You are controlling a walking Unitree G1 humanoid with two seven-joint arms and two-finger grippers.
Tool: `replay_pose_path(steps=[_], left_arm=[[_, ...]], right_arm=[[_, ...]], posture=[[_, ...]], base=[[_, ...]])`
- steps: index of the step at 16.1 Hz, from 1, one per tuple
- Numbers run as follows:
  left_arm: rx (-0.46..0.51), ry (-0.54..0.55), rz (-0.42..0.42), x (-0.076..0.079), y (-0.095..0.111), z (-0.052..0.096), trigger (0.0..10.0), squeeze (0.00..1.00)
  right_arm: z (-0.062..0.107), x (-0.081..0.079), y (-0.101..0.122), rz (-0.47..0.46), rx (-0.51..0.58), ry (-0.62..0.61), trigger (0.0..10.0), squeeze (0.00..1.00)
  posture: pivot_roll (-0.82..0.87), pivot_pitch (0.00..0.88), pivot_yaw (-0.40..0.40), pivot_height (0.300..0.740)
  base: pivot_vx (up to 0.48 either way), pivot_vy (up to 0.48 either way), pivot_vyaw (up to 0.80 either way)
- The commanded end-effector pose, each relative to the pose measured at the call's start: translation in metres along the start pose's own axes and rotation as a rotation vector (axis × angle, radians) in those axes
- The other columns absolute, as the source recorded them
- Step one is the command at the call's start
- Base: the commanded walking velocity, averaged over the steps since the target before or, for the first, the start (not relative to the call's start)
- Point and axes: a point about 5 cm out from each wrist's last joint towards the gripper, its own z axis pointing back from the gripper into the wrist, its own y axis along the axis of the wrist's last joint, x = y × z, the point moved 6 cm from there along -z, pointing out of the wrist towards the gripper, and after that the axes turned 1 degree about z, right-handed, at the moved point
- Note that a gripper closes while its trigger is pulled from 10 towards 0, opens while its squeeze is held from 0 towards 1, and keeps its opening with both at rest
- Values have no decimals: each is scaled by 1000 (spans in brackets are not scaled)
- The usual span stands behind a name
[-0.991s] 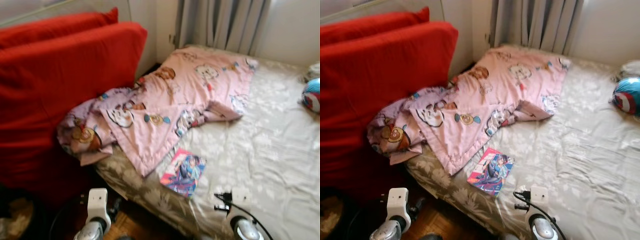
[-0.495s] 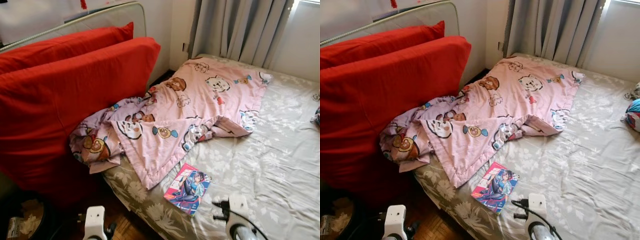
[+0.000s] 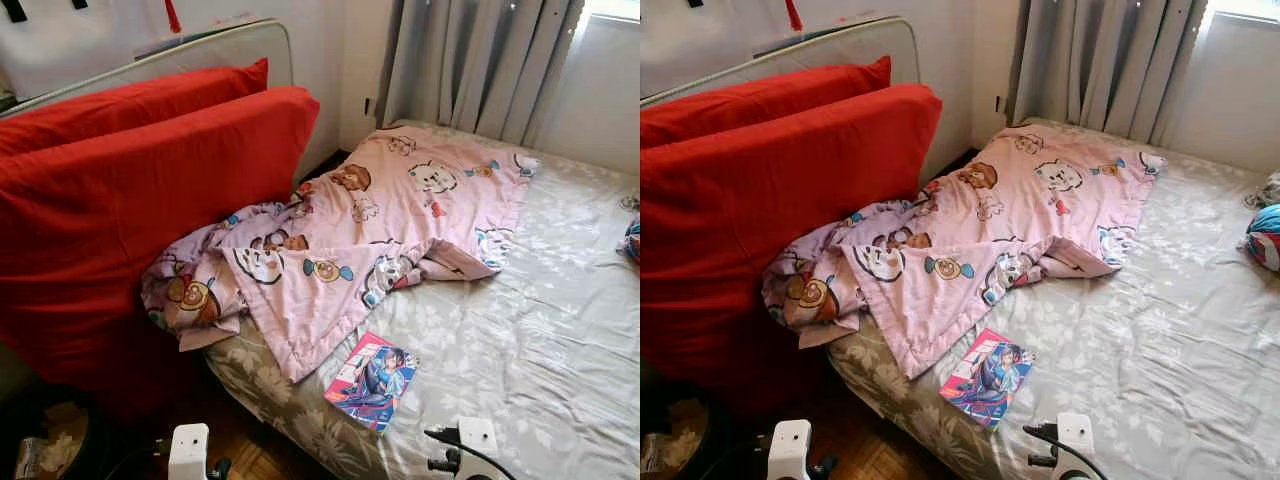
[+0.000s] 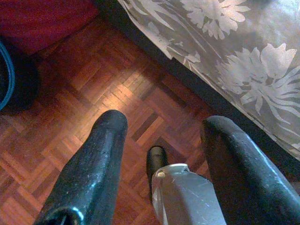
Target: Clean up the room
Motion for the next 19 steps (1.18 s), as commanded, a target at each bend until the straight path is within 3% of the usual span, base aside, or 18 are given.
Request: replay_pose_path(steps=[1,7,14,19], left_arm=[[-21,13,-9,-7,-4,1,10000,0],[-62,24,-18,-18,-16,5,10000,0],[-76,3,-37,-22,-20,7,10000,0],[-72,-1,-41,-20,-20,7,10000,0]], right_arm=[[1,-1,-5,12,-20,5,10000,0],[1,-2,-8,5,-27,8,10000,0],[2,-5,-13,-16,-43,10,10000,0],[2,-7,-10,6,-28,21,10000,0]], posture=[[35,0,-21,740],[34,0,-9,740],[36,12,-8,740],[40,10,-10,740]], base=[[0,0,0],[0,0,758],[0,0,0],[0,292,221]])
